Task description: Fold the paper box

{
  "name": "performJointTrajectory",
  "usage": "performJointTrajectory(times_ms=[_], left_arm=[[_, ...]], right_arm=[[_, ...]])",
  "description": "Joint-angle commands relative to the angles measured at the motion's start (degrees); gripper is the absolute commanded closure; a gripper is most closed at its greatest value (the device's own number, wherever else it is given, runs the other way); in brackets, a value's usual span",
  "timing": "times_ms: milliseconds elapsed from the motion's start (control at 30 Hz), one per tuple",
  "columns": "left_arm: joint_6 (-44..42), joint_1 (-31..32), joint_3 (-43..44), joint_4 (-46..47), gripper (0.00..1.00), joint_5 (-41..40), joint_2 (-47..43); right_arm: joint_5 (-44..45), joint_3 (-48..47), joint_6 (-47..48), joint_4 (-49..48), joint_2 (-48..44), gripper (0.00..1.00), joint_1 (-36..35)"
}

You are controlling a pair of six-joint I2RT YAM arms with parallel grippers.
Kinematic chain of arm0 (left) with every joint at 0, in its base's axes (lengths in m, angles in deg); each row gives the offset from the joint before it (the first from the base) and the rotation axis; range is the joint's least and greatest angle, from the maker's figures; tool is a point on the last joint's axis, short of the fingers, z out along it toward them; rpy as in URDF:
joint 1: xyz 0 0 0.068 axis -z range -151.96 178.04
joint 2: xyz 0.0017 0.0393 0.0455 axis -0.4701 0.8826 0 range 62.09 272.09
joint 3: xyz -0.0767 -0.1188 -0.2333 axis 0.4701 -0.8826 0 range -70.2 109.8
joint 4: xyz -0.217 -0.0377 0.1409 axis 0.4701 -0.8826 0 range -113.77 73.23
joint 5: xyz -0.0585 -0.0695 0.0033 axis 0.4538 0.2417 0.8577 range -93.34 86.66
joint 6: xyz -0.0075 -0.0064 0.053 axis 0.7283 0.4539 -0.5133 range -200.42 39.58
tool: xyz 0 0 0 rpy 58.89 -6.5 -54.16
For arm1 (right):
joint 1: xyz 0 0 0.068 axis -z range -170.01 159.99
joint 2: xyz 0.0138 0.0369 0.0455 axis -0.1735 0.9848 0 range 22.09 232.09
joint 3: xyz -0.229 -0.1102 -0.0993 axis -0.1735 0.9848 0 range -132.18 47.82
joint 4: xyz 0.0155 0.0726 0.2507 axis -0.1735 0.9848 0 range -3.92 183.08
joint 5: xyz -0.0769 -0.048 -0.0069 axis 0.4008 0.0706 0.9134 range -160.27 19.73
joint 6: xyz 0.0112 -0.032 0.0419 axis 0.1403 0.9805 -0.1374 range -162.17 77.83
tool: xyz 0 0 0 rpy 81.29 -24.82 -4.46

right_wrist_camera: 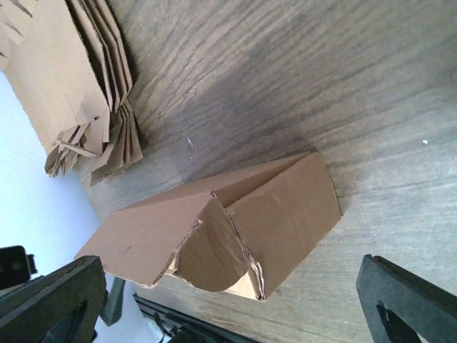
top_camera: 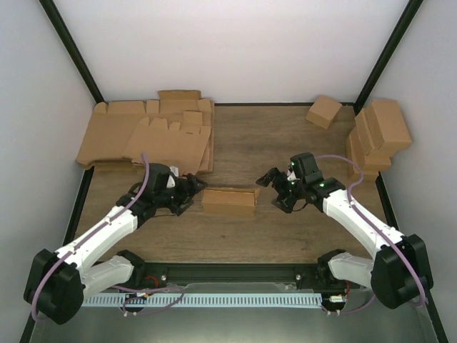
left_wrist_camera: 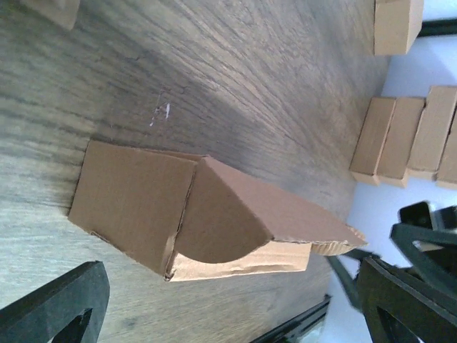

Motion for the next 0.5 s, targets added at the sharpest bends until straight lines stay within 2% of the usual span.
performJointTrajectory(times_ms=[0,233,467], left_arm=[[9.6,-0.3,-3.3,5.1,0.0,0.3,-2.5],[19.7,-0.2,-10.2,16.2,0.0,1.6,-3.5],[22.7,-0.2,-11.2,18.7,0.02,1.1,-3.6]], right_arm=[[-1.5,0.2,-7.3,-2.3,-2.1,0.0,0.1],[-4.7,4.6,-13.6,-9.6,-2.8,0.0,-0.3],[-5.4,5.3,-16.2,-12.5,-0.8,0.0,-2.1]])
